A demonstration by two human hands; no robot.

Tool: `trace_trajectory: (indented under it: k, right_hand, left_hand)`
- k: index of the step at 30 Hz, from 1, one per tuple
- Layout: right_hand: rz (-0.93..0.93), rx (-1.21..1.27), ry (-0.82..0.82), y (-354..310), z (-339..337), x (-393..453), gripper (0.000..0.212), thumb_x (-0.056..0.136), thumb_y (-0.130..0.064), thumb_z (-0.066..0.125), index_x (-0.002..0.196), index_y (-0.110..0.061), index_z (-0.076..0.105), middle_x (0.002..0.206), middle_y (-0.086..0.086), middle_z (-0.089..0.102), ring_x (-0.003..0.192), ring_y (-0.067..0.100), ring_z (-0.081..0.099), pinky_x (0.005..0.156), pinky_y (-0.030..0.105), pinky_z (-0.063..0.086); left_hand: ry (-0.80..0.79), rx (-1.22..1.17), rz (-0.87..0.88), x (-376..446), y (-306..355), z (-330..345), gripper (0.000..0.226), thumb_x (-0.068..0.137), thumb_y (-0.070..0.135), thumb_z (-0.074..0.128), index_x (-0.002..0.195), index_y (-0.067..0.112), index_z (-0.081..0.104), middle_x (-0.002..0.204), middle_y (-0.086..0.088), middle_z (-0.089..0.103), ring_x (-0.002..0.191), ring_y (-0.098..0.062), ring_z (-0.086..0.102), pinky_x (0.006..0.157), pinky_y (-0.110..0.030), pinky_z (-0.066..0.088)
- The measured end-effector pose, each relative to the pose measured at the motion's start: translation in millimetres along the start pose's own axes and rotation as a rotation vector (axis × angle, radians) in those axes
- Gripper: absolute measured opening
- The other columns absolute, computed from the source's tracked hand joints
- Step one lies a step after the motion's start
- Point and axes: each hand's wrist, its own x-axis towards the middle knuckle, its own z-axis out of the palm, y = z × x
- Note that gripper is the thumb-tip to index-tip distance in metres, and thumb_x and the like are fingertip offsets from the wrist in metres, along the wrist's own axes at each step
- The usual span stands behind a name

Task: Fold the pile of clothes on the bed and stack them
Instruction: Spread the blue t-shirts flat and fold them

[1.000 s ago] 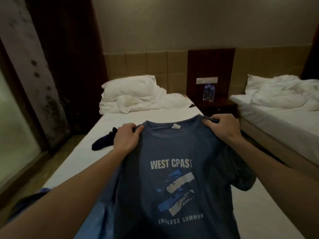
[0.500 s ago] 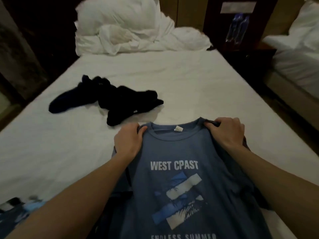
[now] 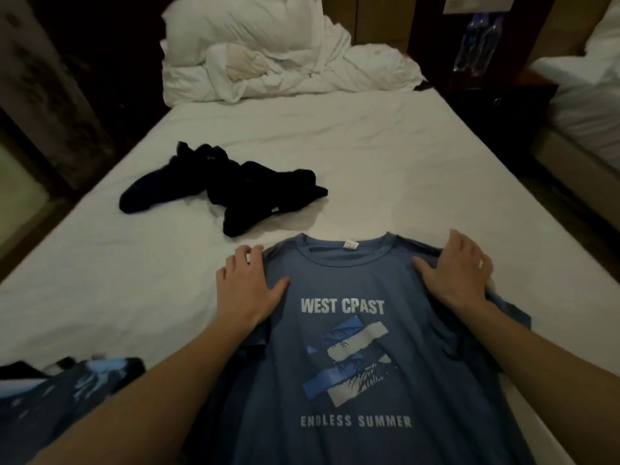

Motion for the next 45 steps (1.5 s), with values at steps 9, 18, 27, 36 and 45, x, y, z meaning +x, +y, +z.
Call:
trace_trajectory:
  k: [9,18,27,36,45]
  right_hand:
    - [0.101,-0.018,-0.27,65,-66,-79,0.074,0.079,-0.061,0.07,0.122,-0.004,0.049,0.122,0.022,0.057,0.107,0.038,0.055,0.086,0.044,0.05]
    - [0.152,0.368,-0.125,81,-96,-95,0.017,0.088,-0.016,0.073,0.098,-0.002,0.074,0.101,0.018,0.072,0.092,0.031,0.063,0.086,0.039,0.05]
    - [-0.138,0.649,-0.022,29,-113,-84,0.008,0.092,-0.02,0.068,0.087,-0.014,0.071,0.087,-0.001,0.071,0.082,0.016,0.065,0.073,0.035,0.052]
    - [-0.218,0.677,-0.146,-85,-64,-100,0.008,0.1,-0.026,0.054,0.097,-0.02,0.059,0.097,-0.002,0.065,0.091,0.016,0.06,0.078,0.03,0.045]
    - [-0.33,-0.171,-0.479,-104,49,-160,0.095,0.077,-0.075,-0.012,0.155,-0.02,-0.019,0.16,-0.007,-0.028,0.143,0.015,-0.033,0.105,0.061,-0.031]
  left_hand:
    - [-0.201,-0.152,-0.189,-97,-11,-62,0.019,0.096,0.027,0.053,0.107,0.012,0.049,0.116,-0.009,0.055,0.1,-0.028,0.057,0.078,-0.039,0.049]
    - [0.183,-0.525,-0.367,-62,14,-114,0.015,0.098,0.016,0.058,0.098,0.005,0.068,0.097,-0.013,0.07,0.084,-0.027,0.061,0.074,-0.034,0.045]
    - [-0.111,-0.88,-0.049,-85,58,-59,0.031,0.103,0.034,0.047,0.121,0.016,0.065,0.122,0.002,0.066,0.113,-0.015,0.061,0.099,-0.034,0.05]
    - [-0.254,0.101,0.51,-126,-2,8,0.067,0.1,0.065,0.024,0.15,0.024,0.041,0.156,0.009,0.031,0.142,-0.011,0.038,0.115,-0.028,0.006]
    - [-0.207,0.037,0.475,-129,-4,25,0.07,0.098,0.065,0.024,0.153,0.022,0.035,0.159,0.009,0.031,0.147,-0.01,0.027,0.115,-0.036,0.016]
